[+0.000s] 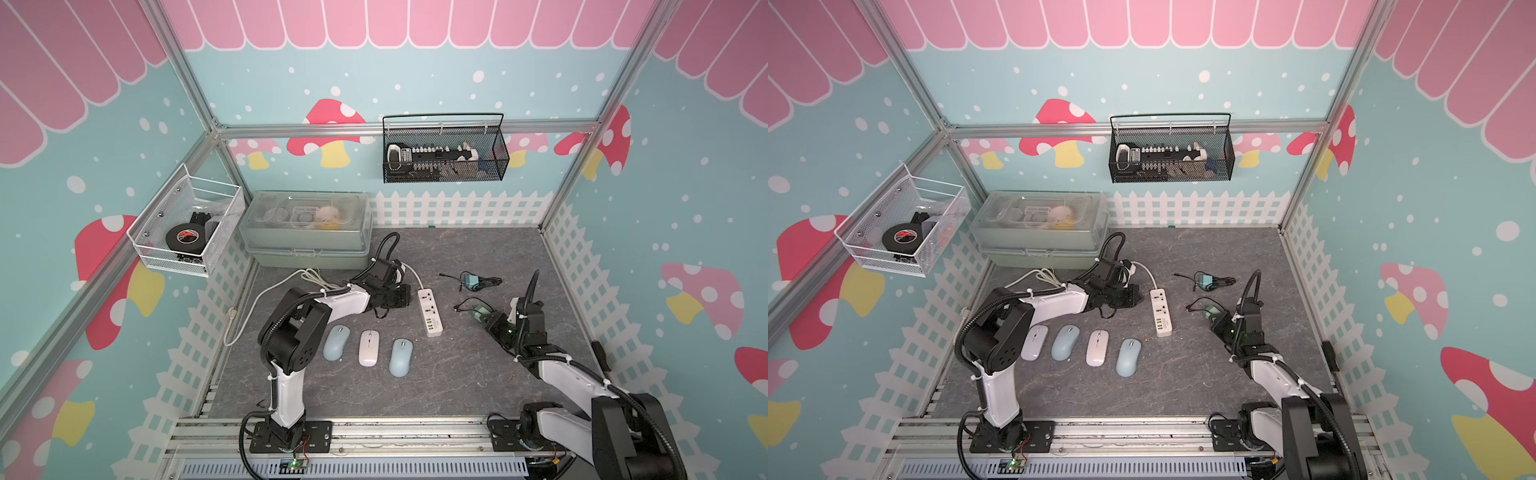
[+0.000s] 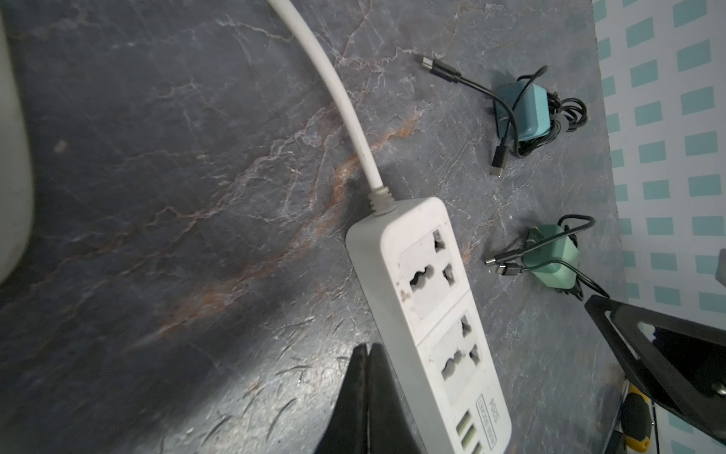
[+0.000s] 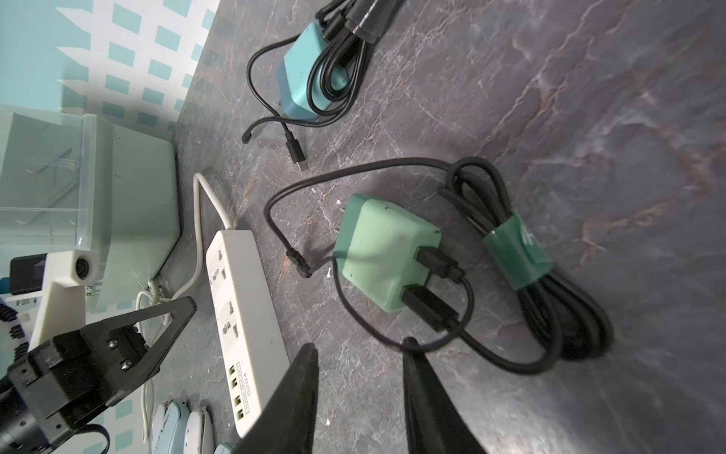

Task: Unplug the wireless mouse
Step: Place the plug at the center of the board.

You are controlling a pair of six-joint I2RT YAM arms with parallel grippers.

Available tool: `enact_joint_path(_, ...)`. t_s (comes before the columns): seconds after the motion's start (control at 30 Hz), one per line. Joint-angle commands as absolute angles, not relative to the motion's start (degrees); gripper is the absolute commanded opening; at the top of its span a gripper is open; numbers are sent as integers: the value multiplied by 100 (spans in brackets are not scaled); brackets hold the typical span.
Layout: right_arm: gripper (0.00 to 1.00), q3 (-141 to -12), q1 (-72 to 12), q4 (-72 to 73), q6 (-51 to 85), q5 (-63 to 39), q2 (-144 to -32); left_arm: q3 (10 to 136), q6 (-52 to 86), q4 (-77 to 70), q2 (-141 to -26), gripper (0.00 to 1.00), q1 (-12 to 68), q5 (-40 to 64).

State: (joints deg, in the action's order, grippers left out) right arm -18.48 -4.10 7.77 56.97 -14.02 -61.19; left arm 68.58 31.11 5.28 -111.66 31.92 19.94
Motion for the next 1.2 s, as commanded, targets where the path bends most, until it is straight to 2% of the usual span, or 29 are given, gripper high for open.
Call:
enact_joint_path(0.0, 36, -1849, -378, -180, 5455, -950, -5421, 6820, 3138, 501, -11152, 0, 3151, 1958)
enact_joint_path(0.17, 37, -1988, -369, -642, 5380, -791, -4833, 6850, 3151, 486, -11188, 0, 3146, 1972)
enact_joint_path(0.6, 37, -1336, -376, 1097, 5992, -1926, -6393, 6886, 3155, 522, -11229, 0, 3138, 1938)
enact_joint_path(0.97, 37, -1829, -343, 869, 5690, -1201, -6553, 6935, 3111, 654, -11267, 0, 3137, 1905)
enact_joint_path(1.17, 37, -2125, -95, 1060, 5651, -1064, -7007, 6884, 3129, 648, -11252, 0, 3137, 1903)
